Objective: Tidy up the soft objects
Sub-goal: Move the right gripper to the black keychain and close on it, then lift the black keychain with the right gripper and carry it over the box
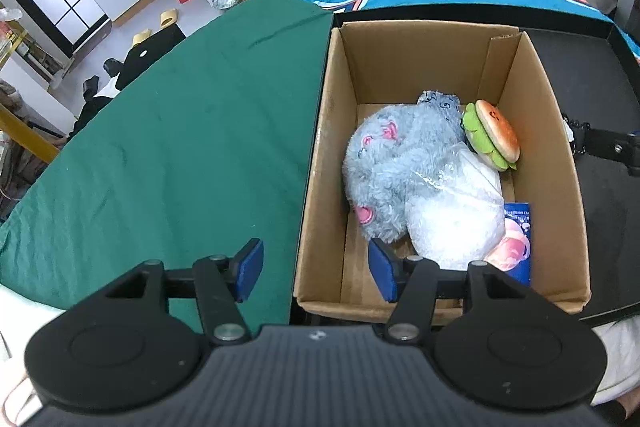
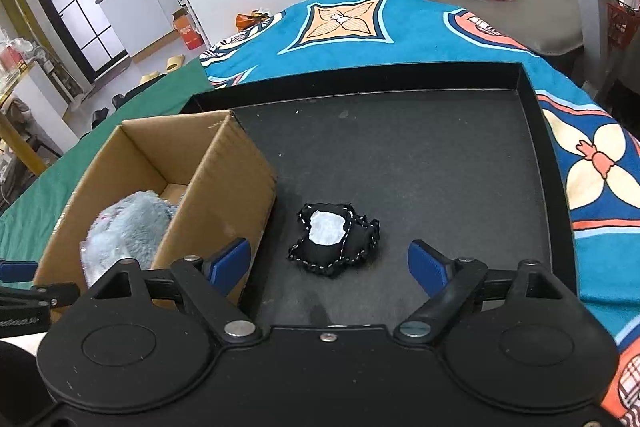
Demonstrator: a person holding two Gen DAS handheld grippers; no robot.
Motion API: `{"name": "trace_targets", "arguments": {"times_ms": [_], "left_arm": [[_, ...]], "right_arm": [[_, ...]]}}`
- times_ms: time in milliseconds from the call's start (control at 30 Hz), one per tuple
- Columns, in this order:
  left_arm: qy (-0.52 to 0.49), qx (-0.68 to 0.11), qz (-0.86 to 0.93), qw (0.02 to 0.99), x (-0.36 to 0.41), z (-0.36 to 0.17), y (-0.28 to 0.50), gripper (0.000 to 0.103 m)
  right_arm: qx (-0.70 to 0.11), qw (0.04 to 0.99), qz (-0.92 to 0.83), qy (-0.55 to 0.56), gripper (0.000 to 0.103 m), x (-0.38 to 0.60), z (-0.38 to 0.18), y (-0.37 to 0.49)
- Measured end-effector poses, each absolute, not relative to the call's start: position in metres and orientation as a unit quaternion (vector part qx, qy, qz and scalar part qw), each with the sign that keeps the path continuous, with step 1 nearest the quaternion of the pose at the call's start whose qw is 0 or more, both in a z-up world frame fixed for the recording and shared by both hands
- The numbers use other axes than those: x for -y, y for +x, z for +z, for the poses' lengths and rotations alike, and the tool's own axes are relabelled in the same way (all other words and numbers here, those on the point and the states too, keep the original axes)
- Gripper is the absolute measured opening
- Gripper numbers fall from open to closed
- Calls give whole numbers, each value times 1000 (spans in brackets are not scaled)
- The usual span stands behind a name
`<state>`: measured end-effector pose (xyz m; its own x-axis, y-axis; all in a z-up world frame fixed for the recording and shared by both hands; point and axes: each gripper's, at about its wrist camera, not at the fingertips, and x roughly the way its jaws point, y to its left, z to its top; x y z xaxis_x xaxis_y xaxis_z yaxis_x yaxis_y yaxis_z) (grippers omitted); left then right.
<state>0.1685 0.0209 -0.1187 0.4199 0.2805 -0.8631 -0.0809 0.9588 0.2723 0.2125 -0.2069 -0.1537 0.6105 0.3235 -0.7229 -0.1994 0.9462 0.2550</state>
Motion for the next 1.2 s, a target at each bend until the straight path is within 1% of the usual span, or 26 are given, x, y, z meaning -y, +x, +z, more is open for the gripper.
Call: {"name": "trace_targets", "arguments": {"times_ms": [500, 533, 600, 667, 700, 733, 767, 967, 1200], "left_arm": [[117, -549, 125, 818, -14, -129, 179, 57], [117, -551, 127, 817, -14, -130, 179, 57], [119, -553, 130, 814, -14, -130, 180, 57], [123, -554, 132, 813, -13, -131, 180, 57], [125, -554, 133, 812, -13, -131, 180, 57], [127, -554, 134, 812, -12, -131, 180, 57], [129, -554, 135, 811, -12, -132, 179, 57], [134, -550, 136, 813, -11, -130, 176, 57], [127, -539, 136, 822, -12, -124, 171, 57]], "right_arm": [[-417, 893, 155, 70, 85, 197, -183, 232], [-418, 893, 156, 68, 83, 195, -184, 233], [-420, 892, 155, 63, 74, 194, -187, 233], [-423, 892, 153, 54, 50, 193, -191, 235], [-425, 891, 153, 49, 44, 192, -193, 235], [-429, 890, 151, 44, 26, 191, -194, 235], [-425, 893, 144, 32, 19, 191, -195, 233], [-431, 892, 130, 29, 9, 199, -193, 229], [-433, 893, 120, 32, 6, 208, -186, 218]]}}
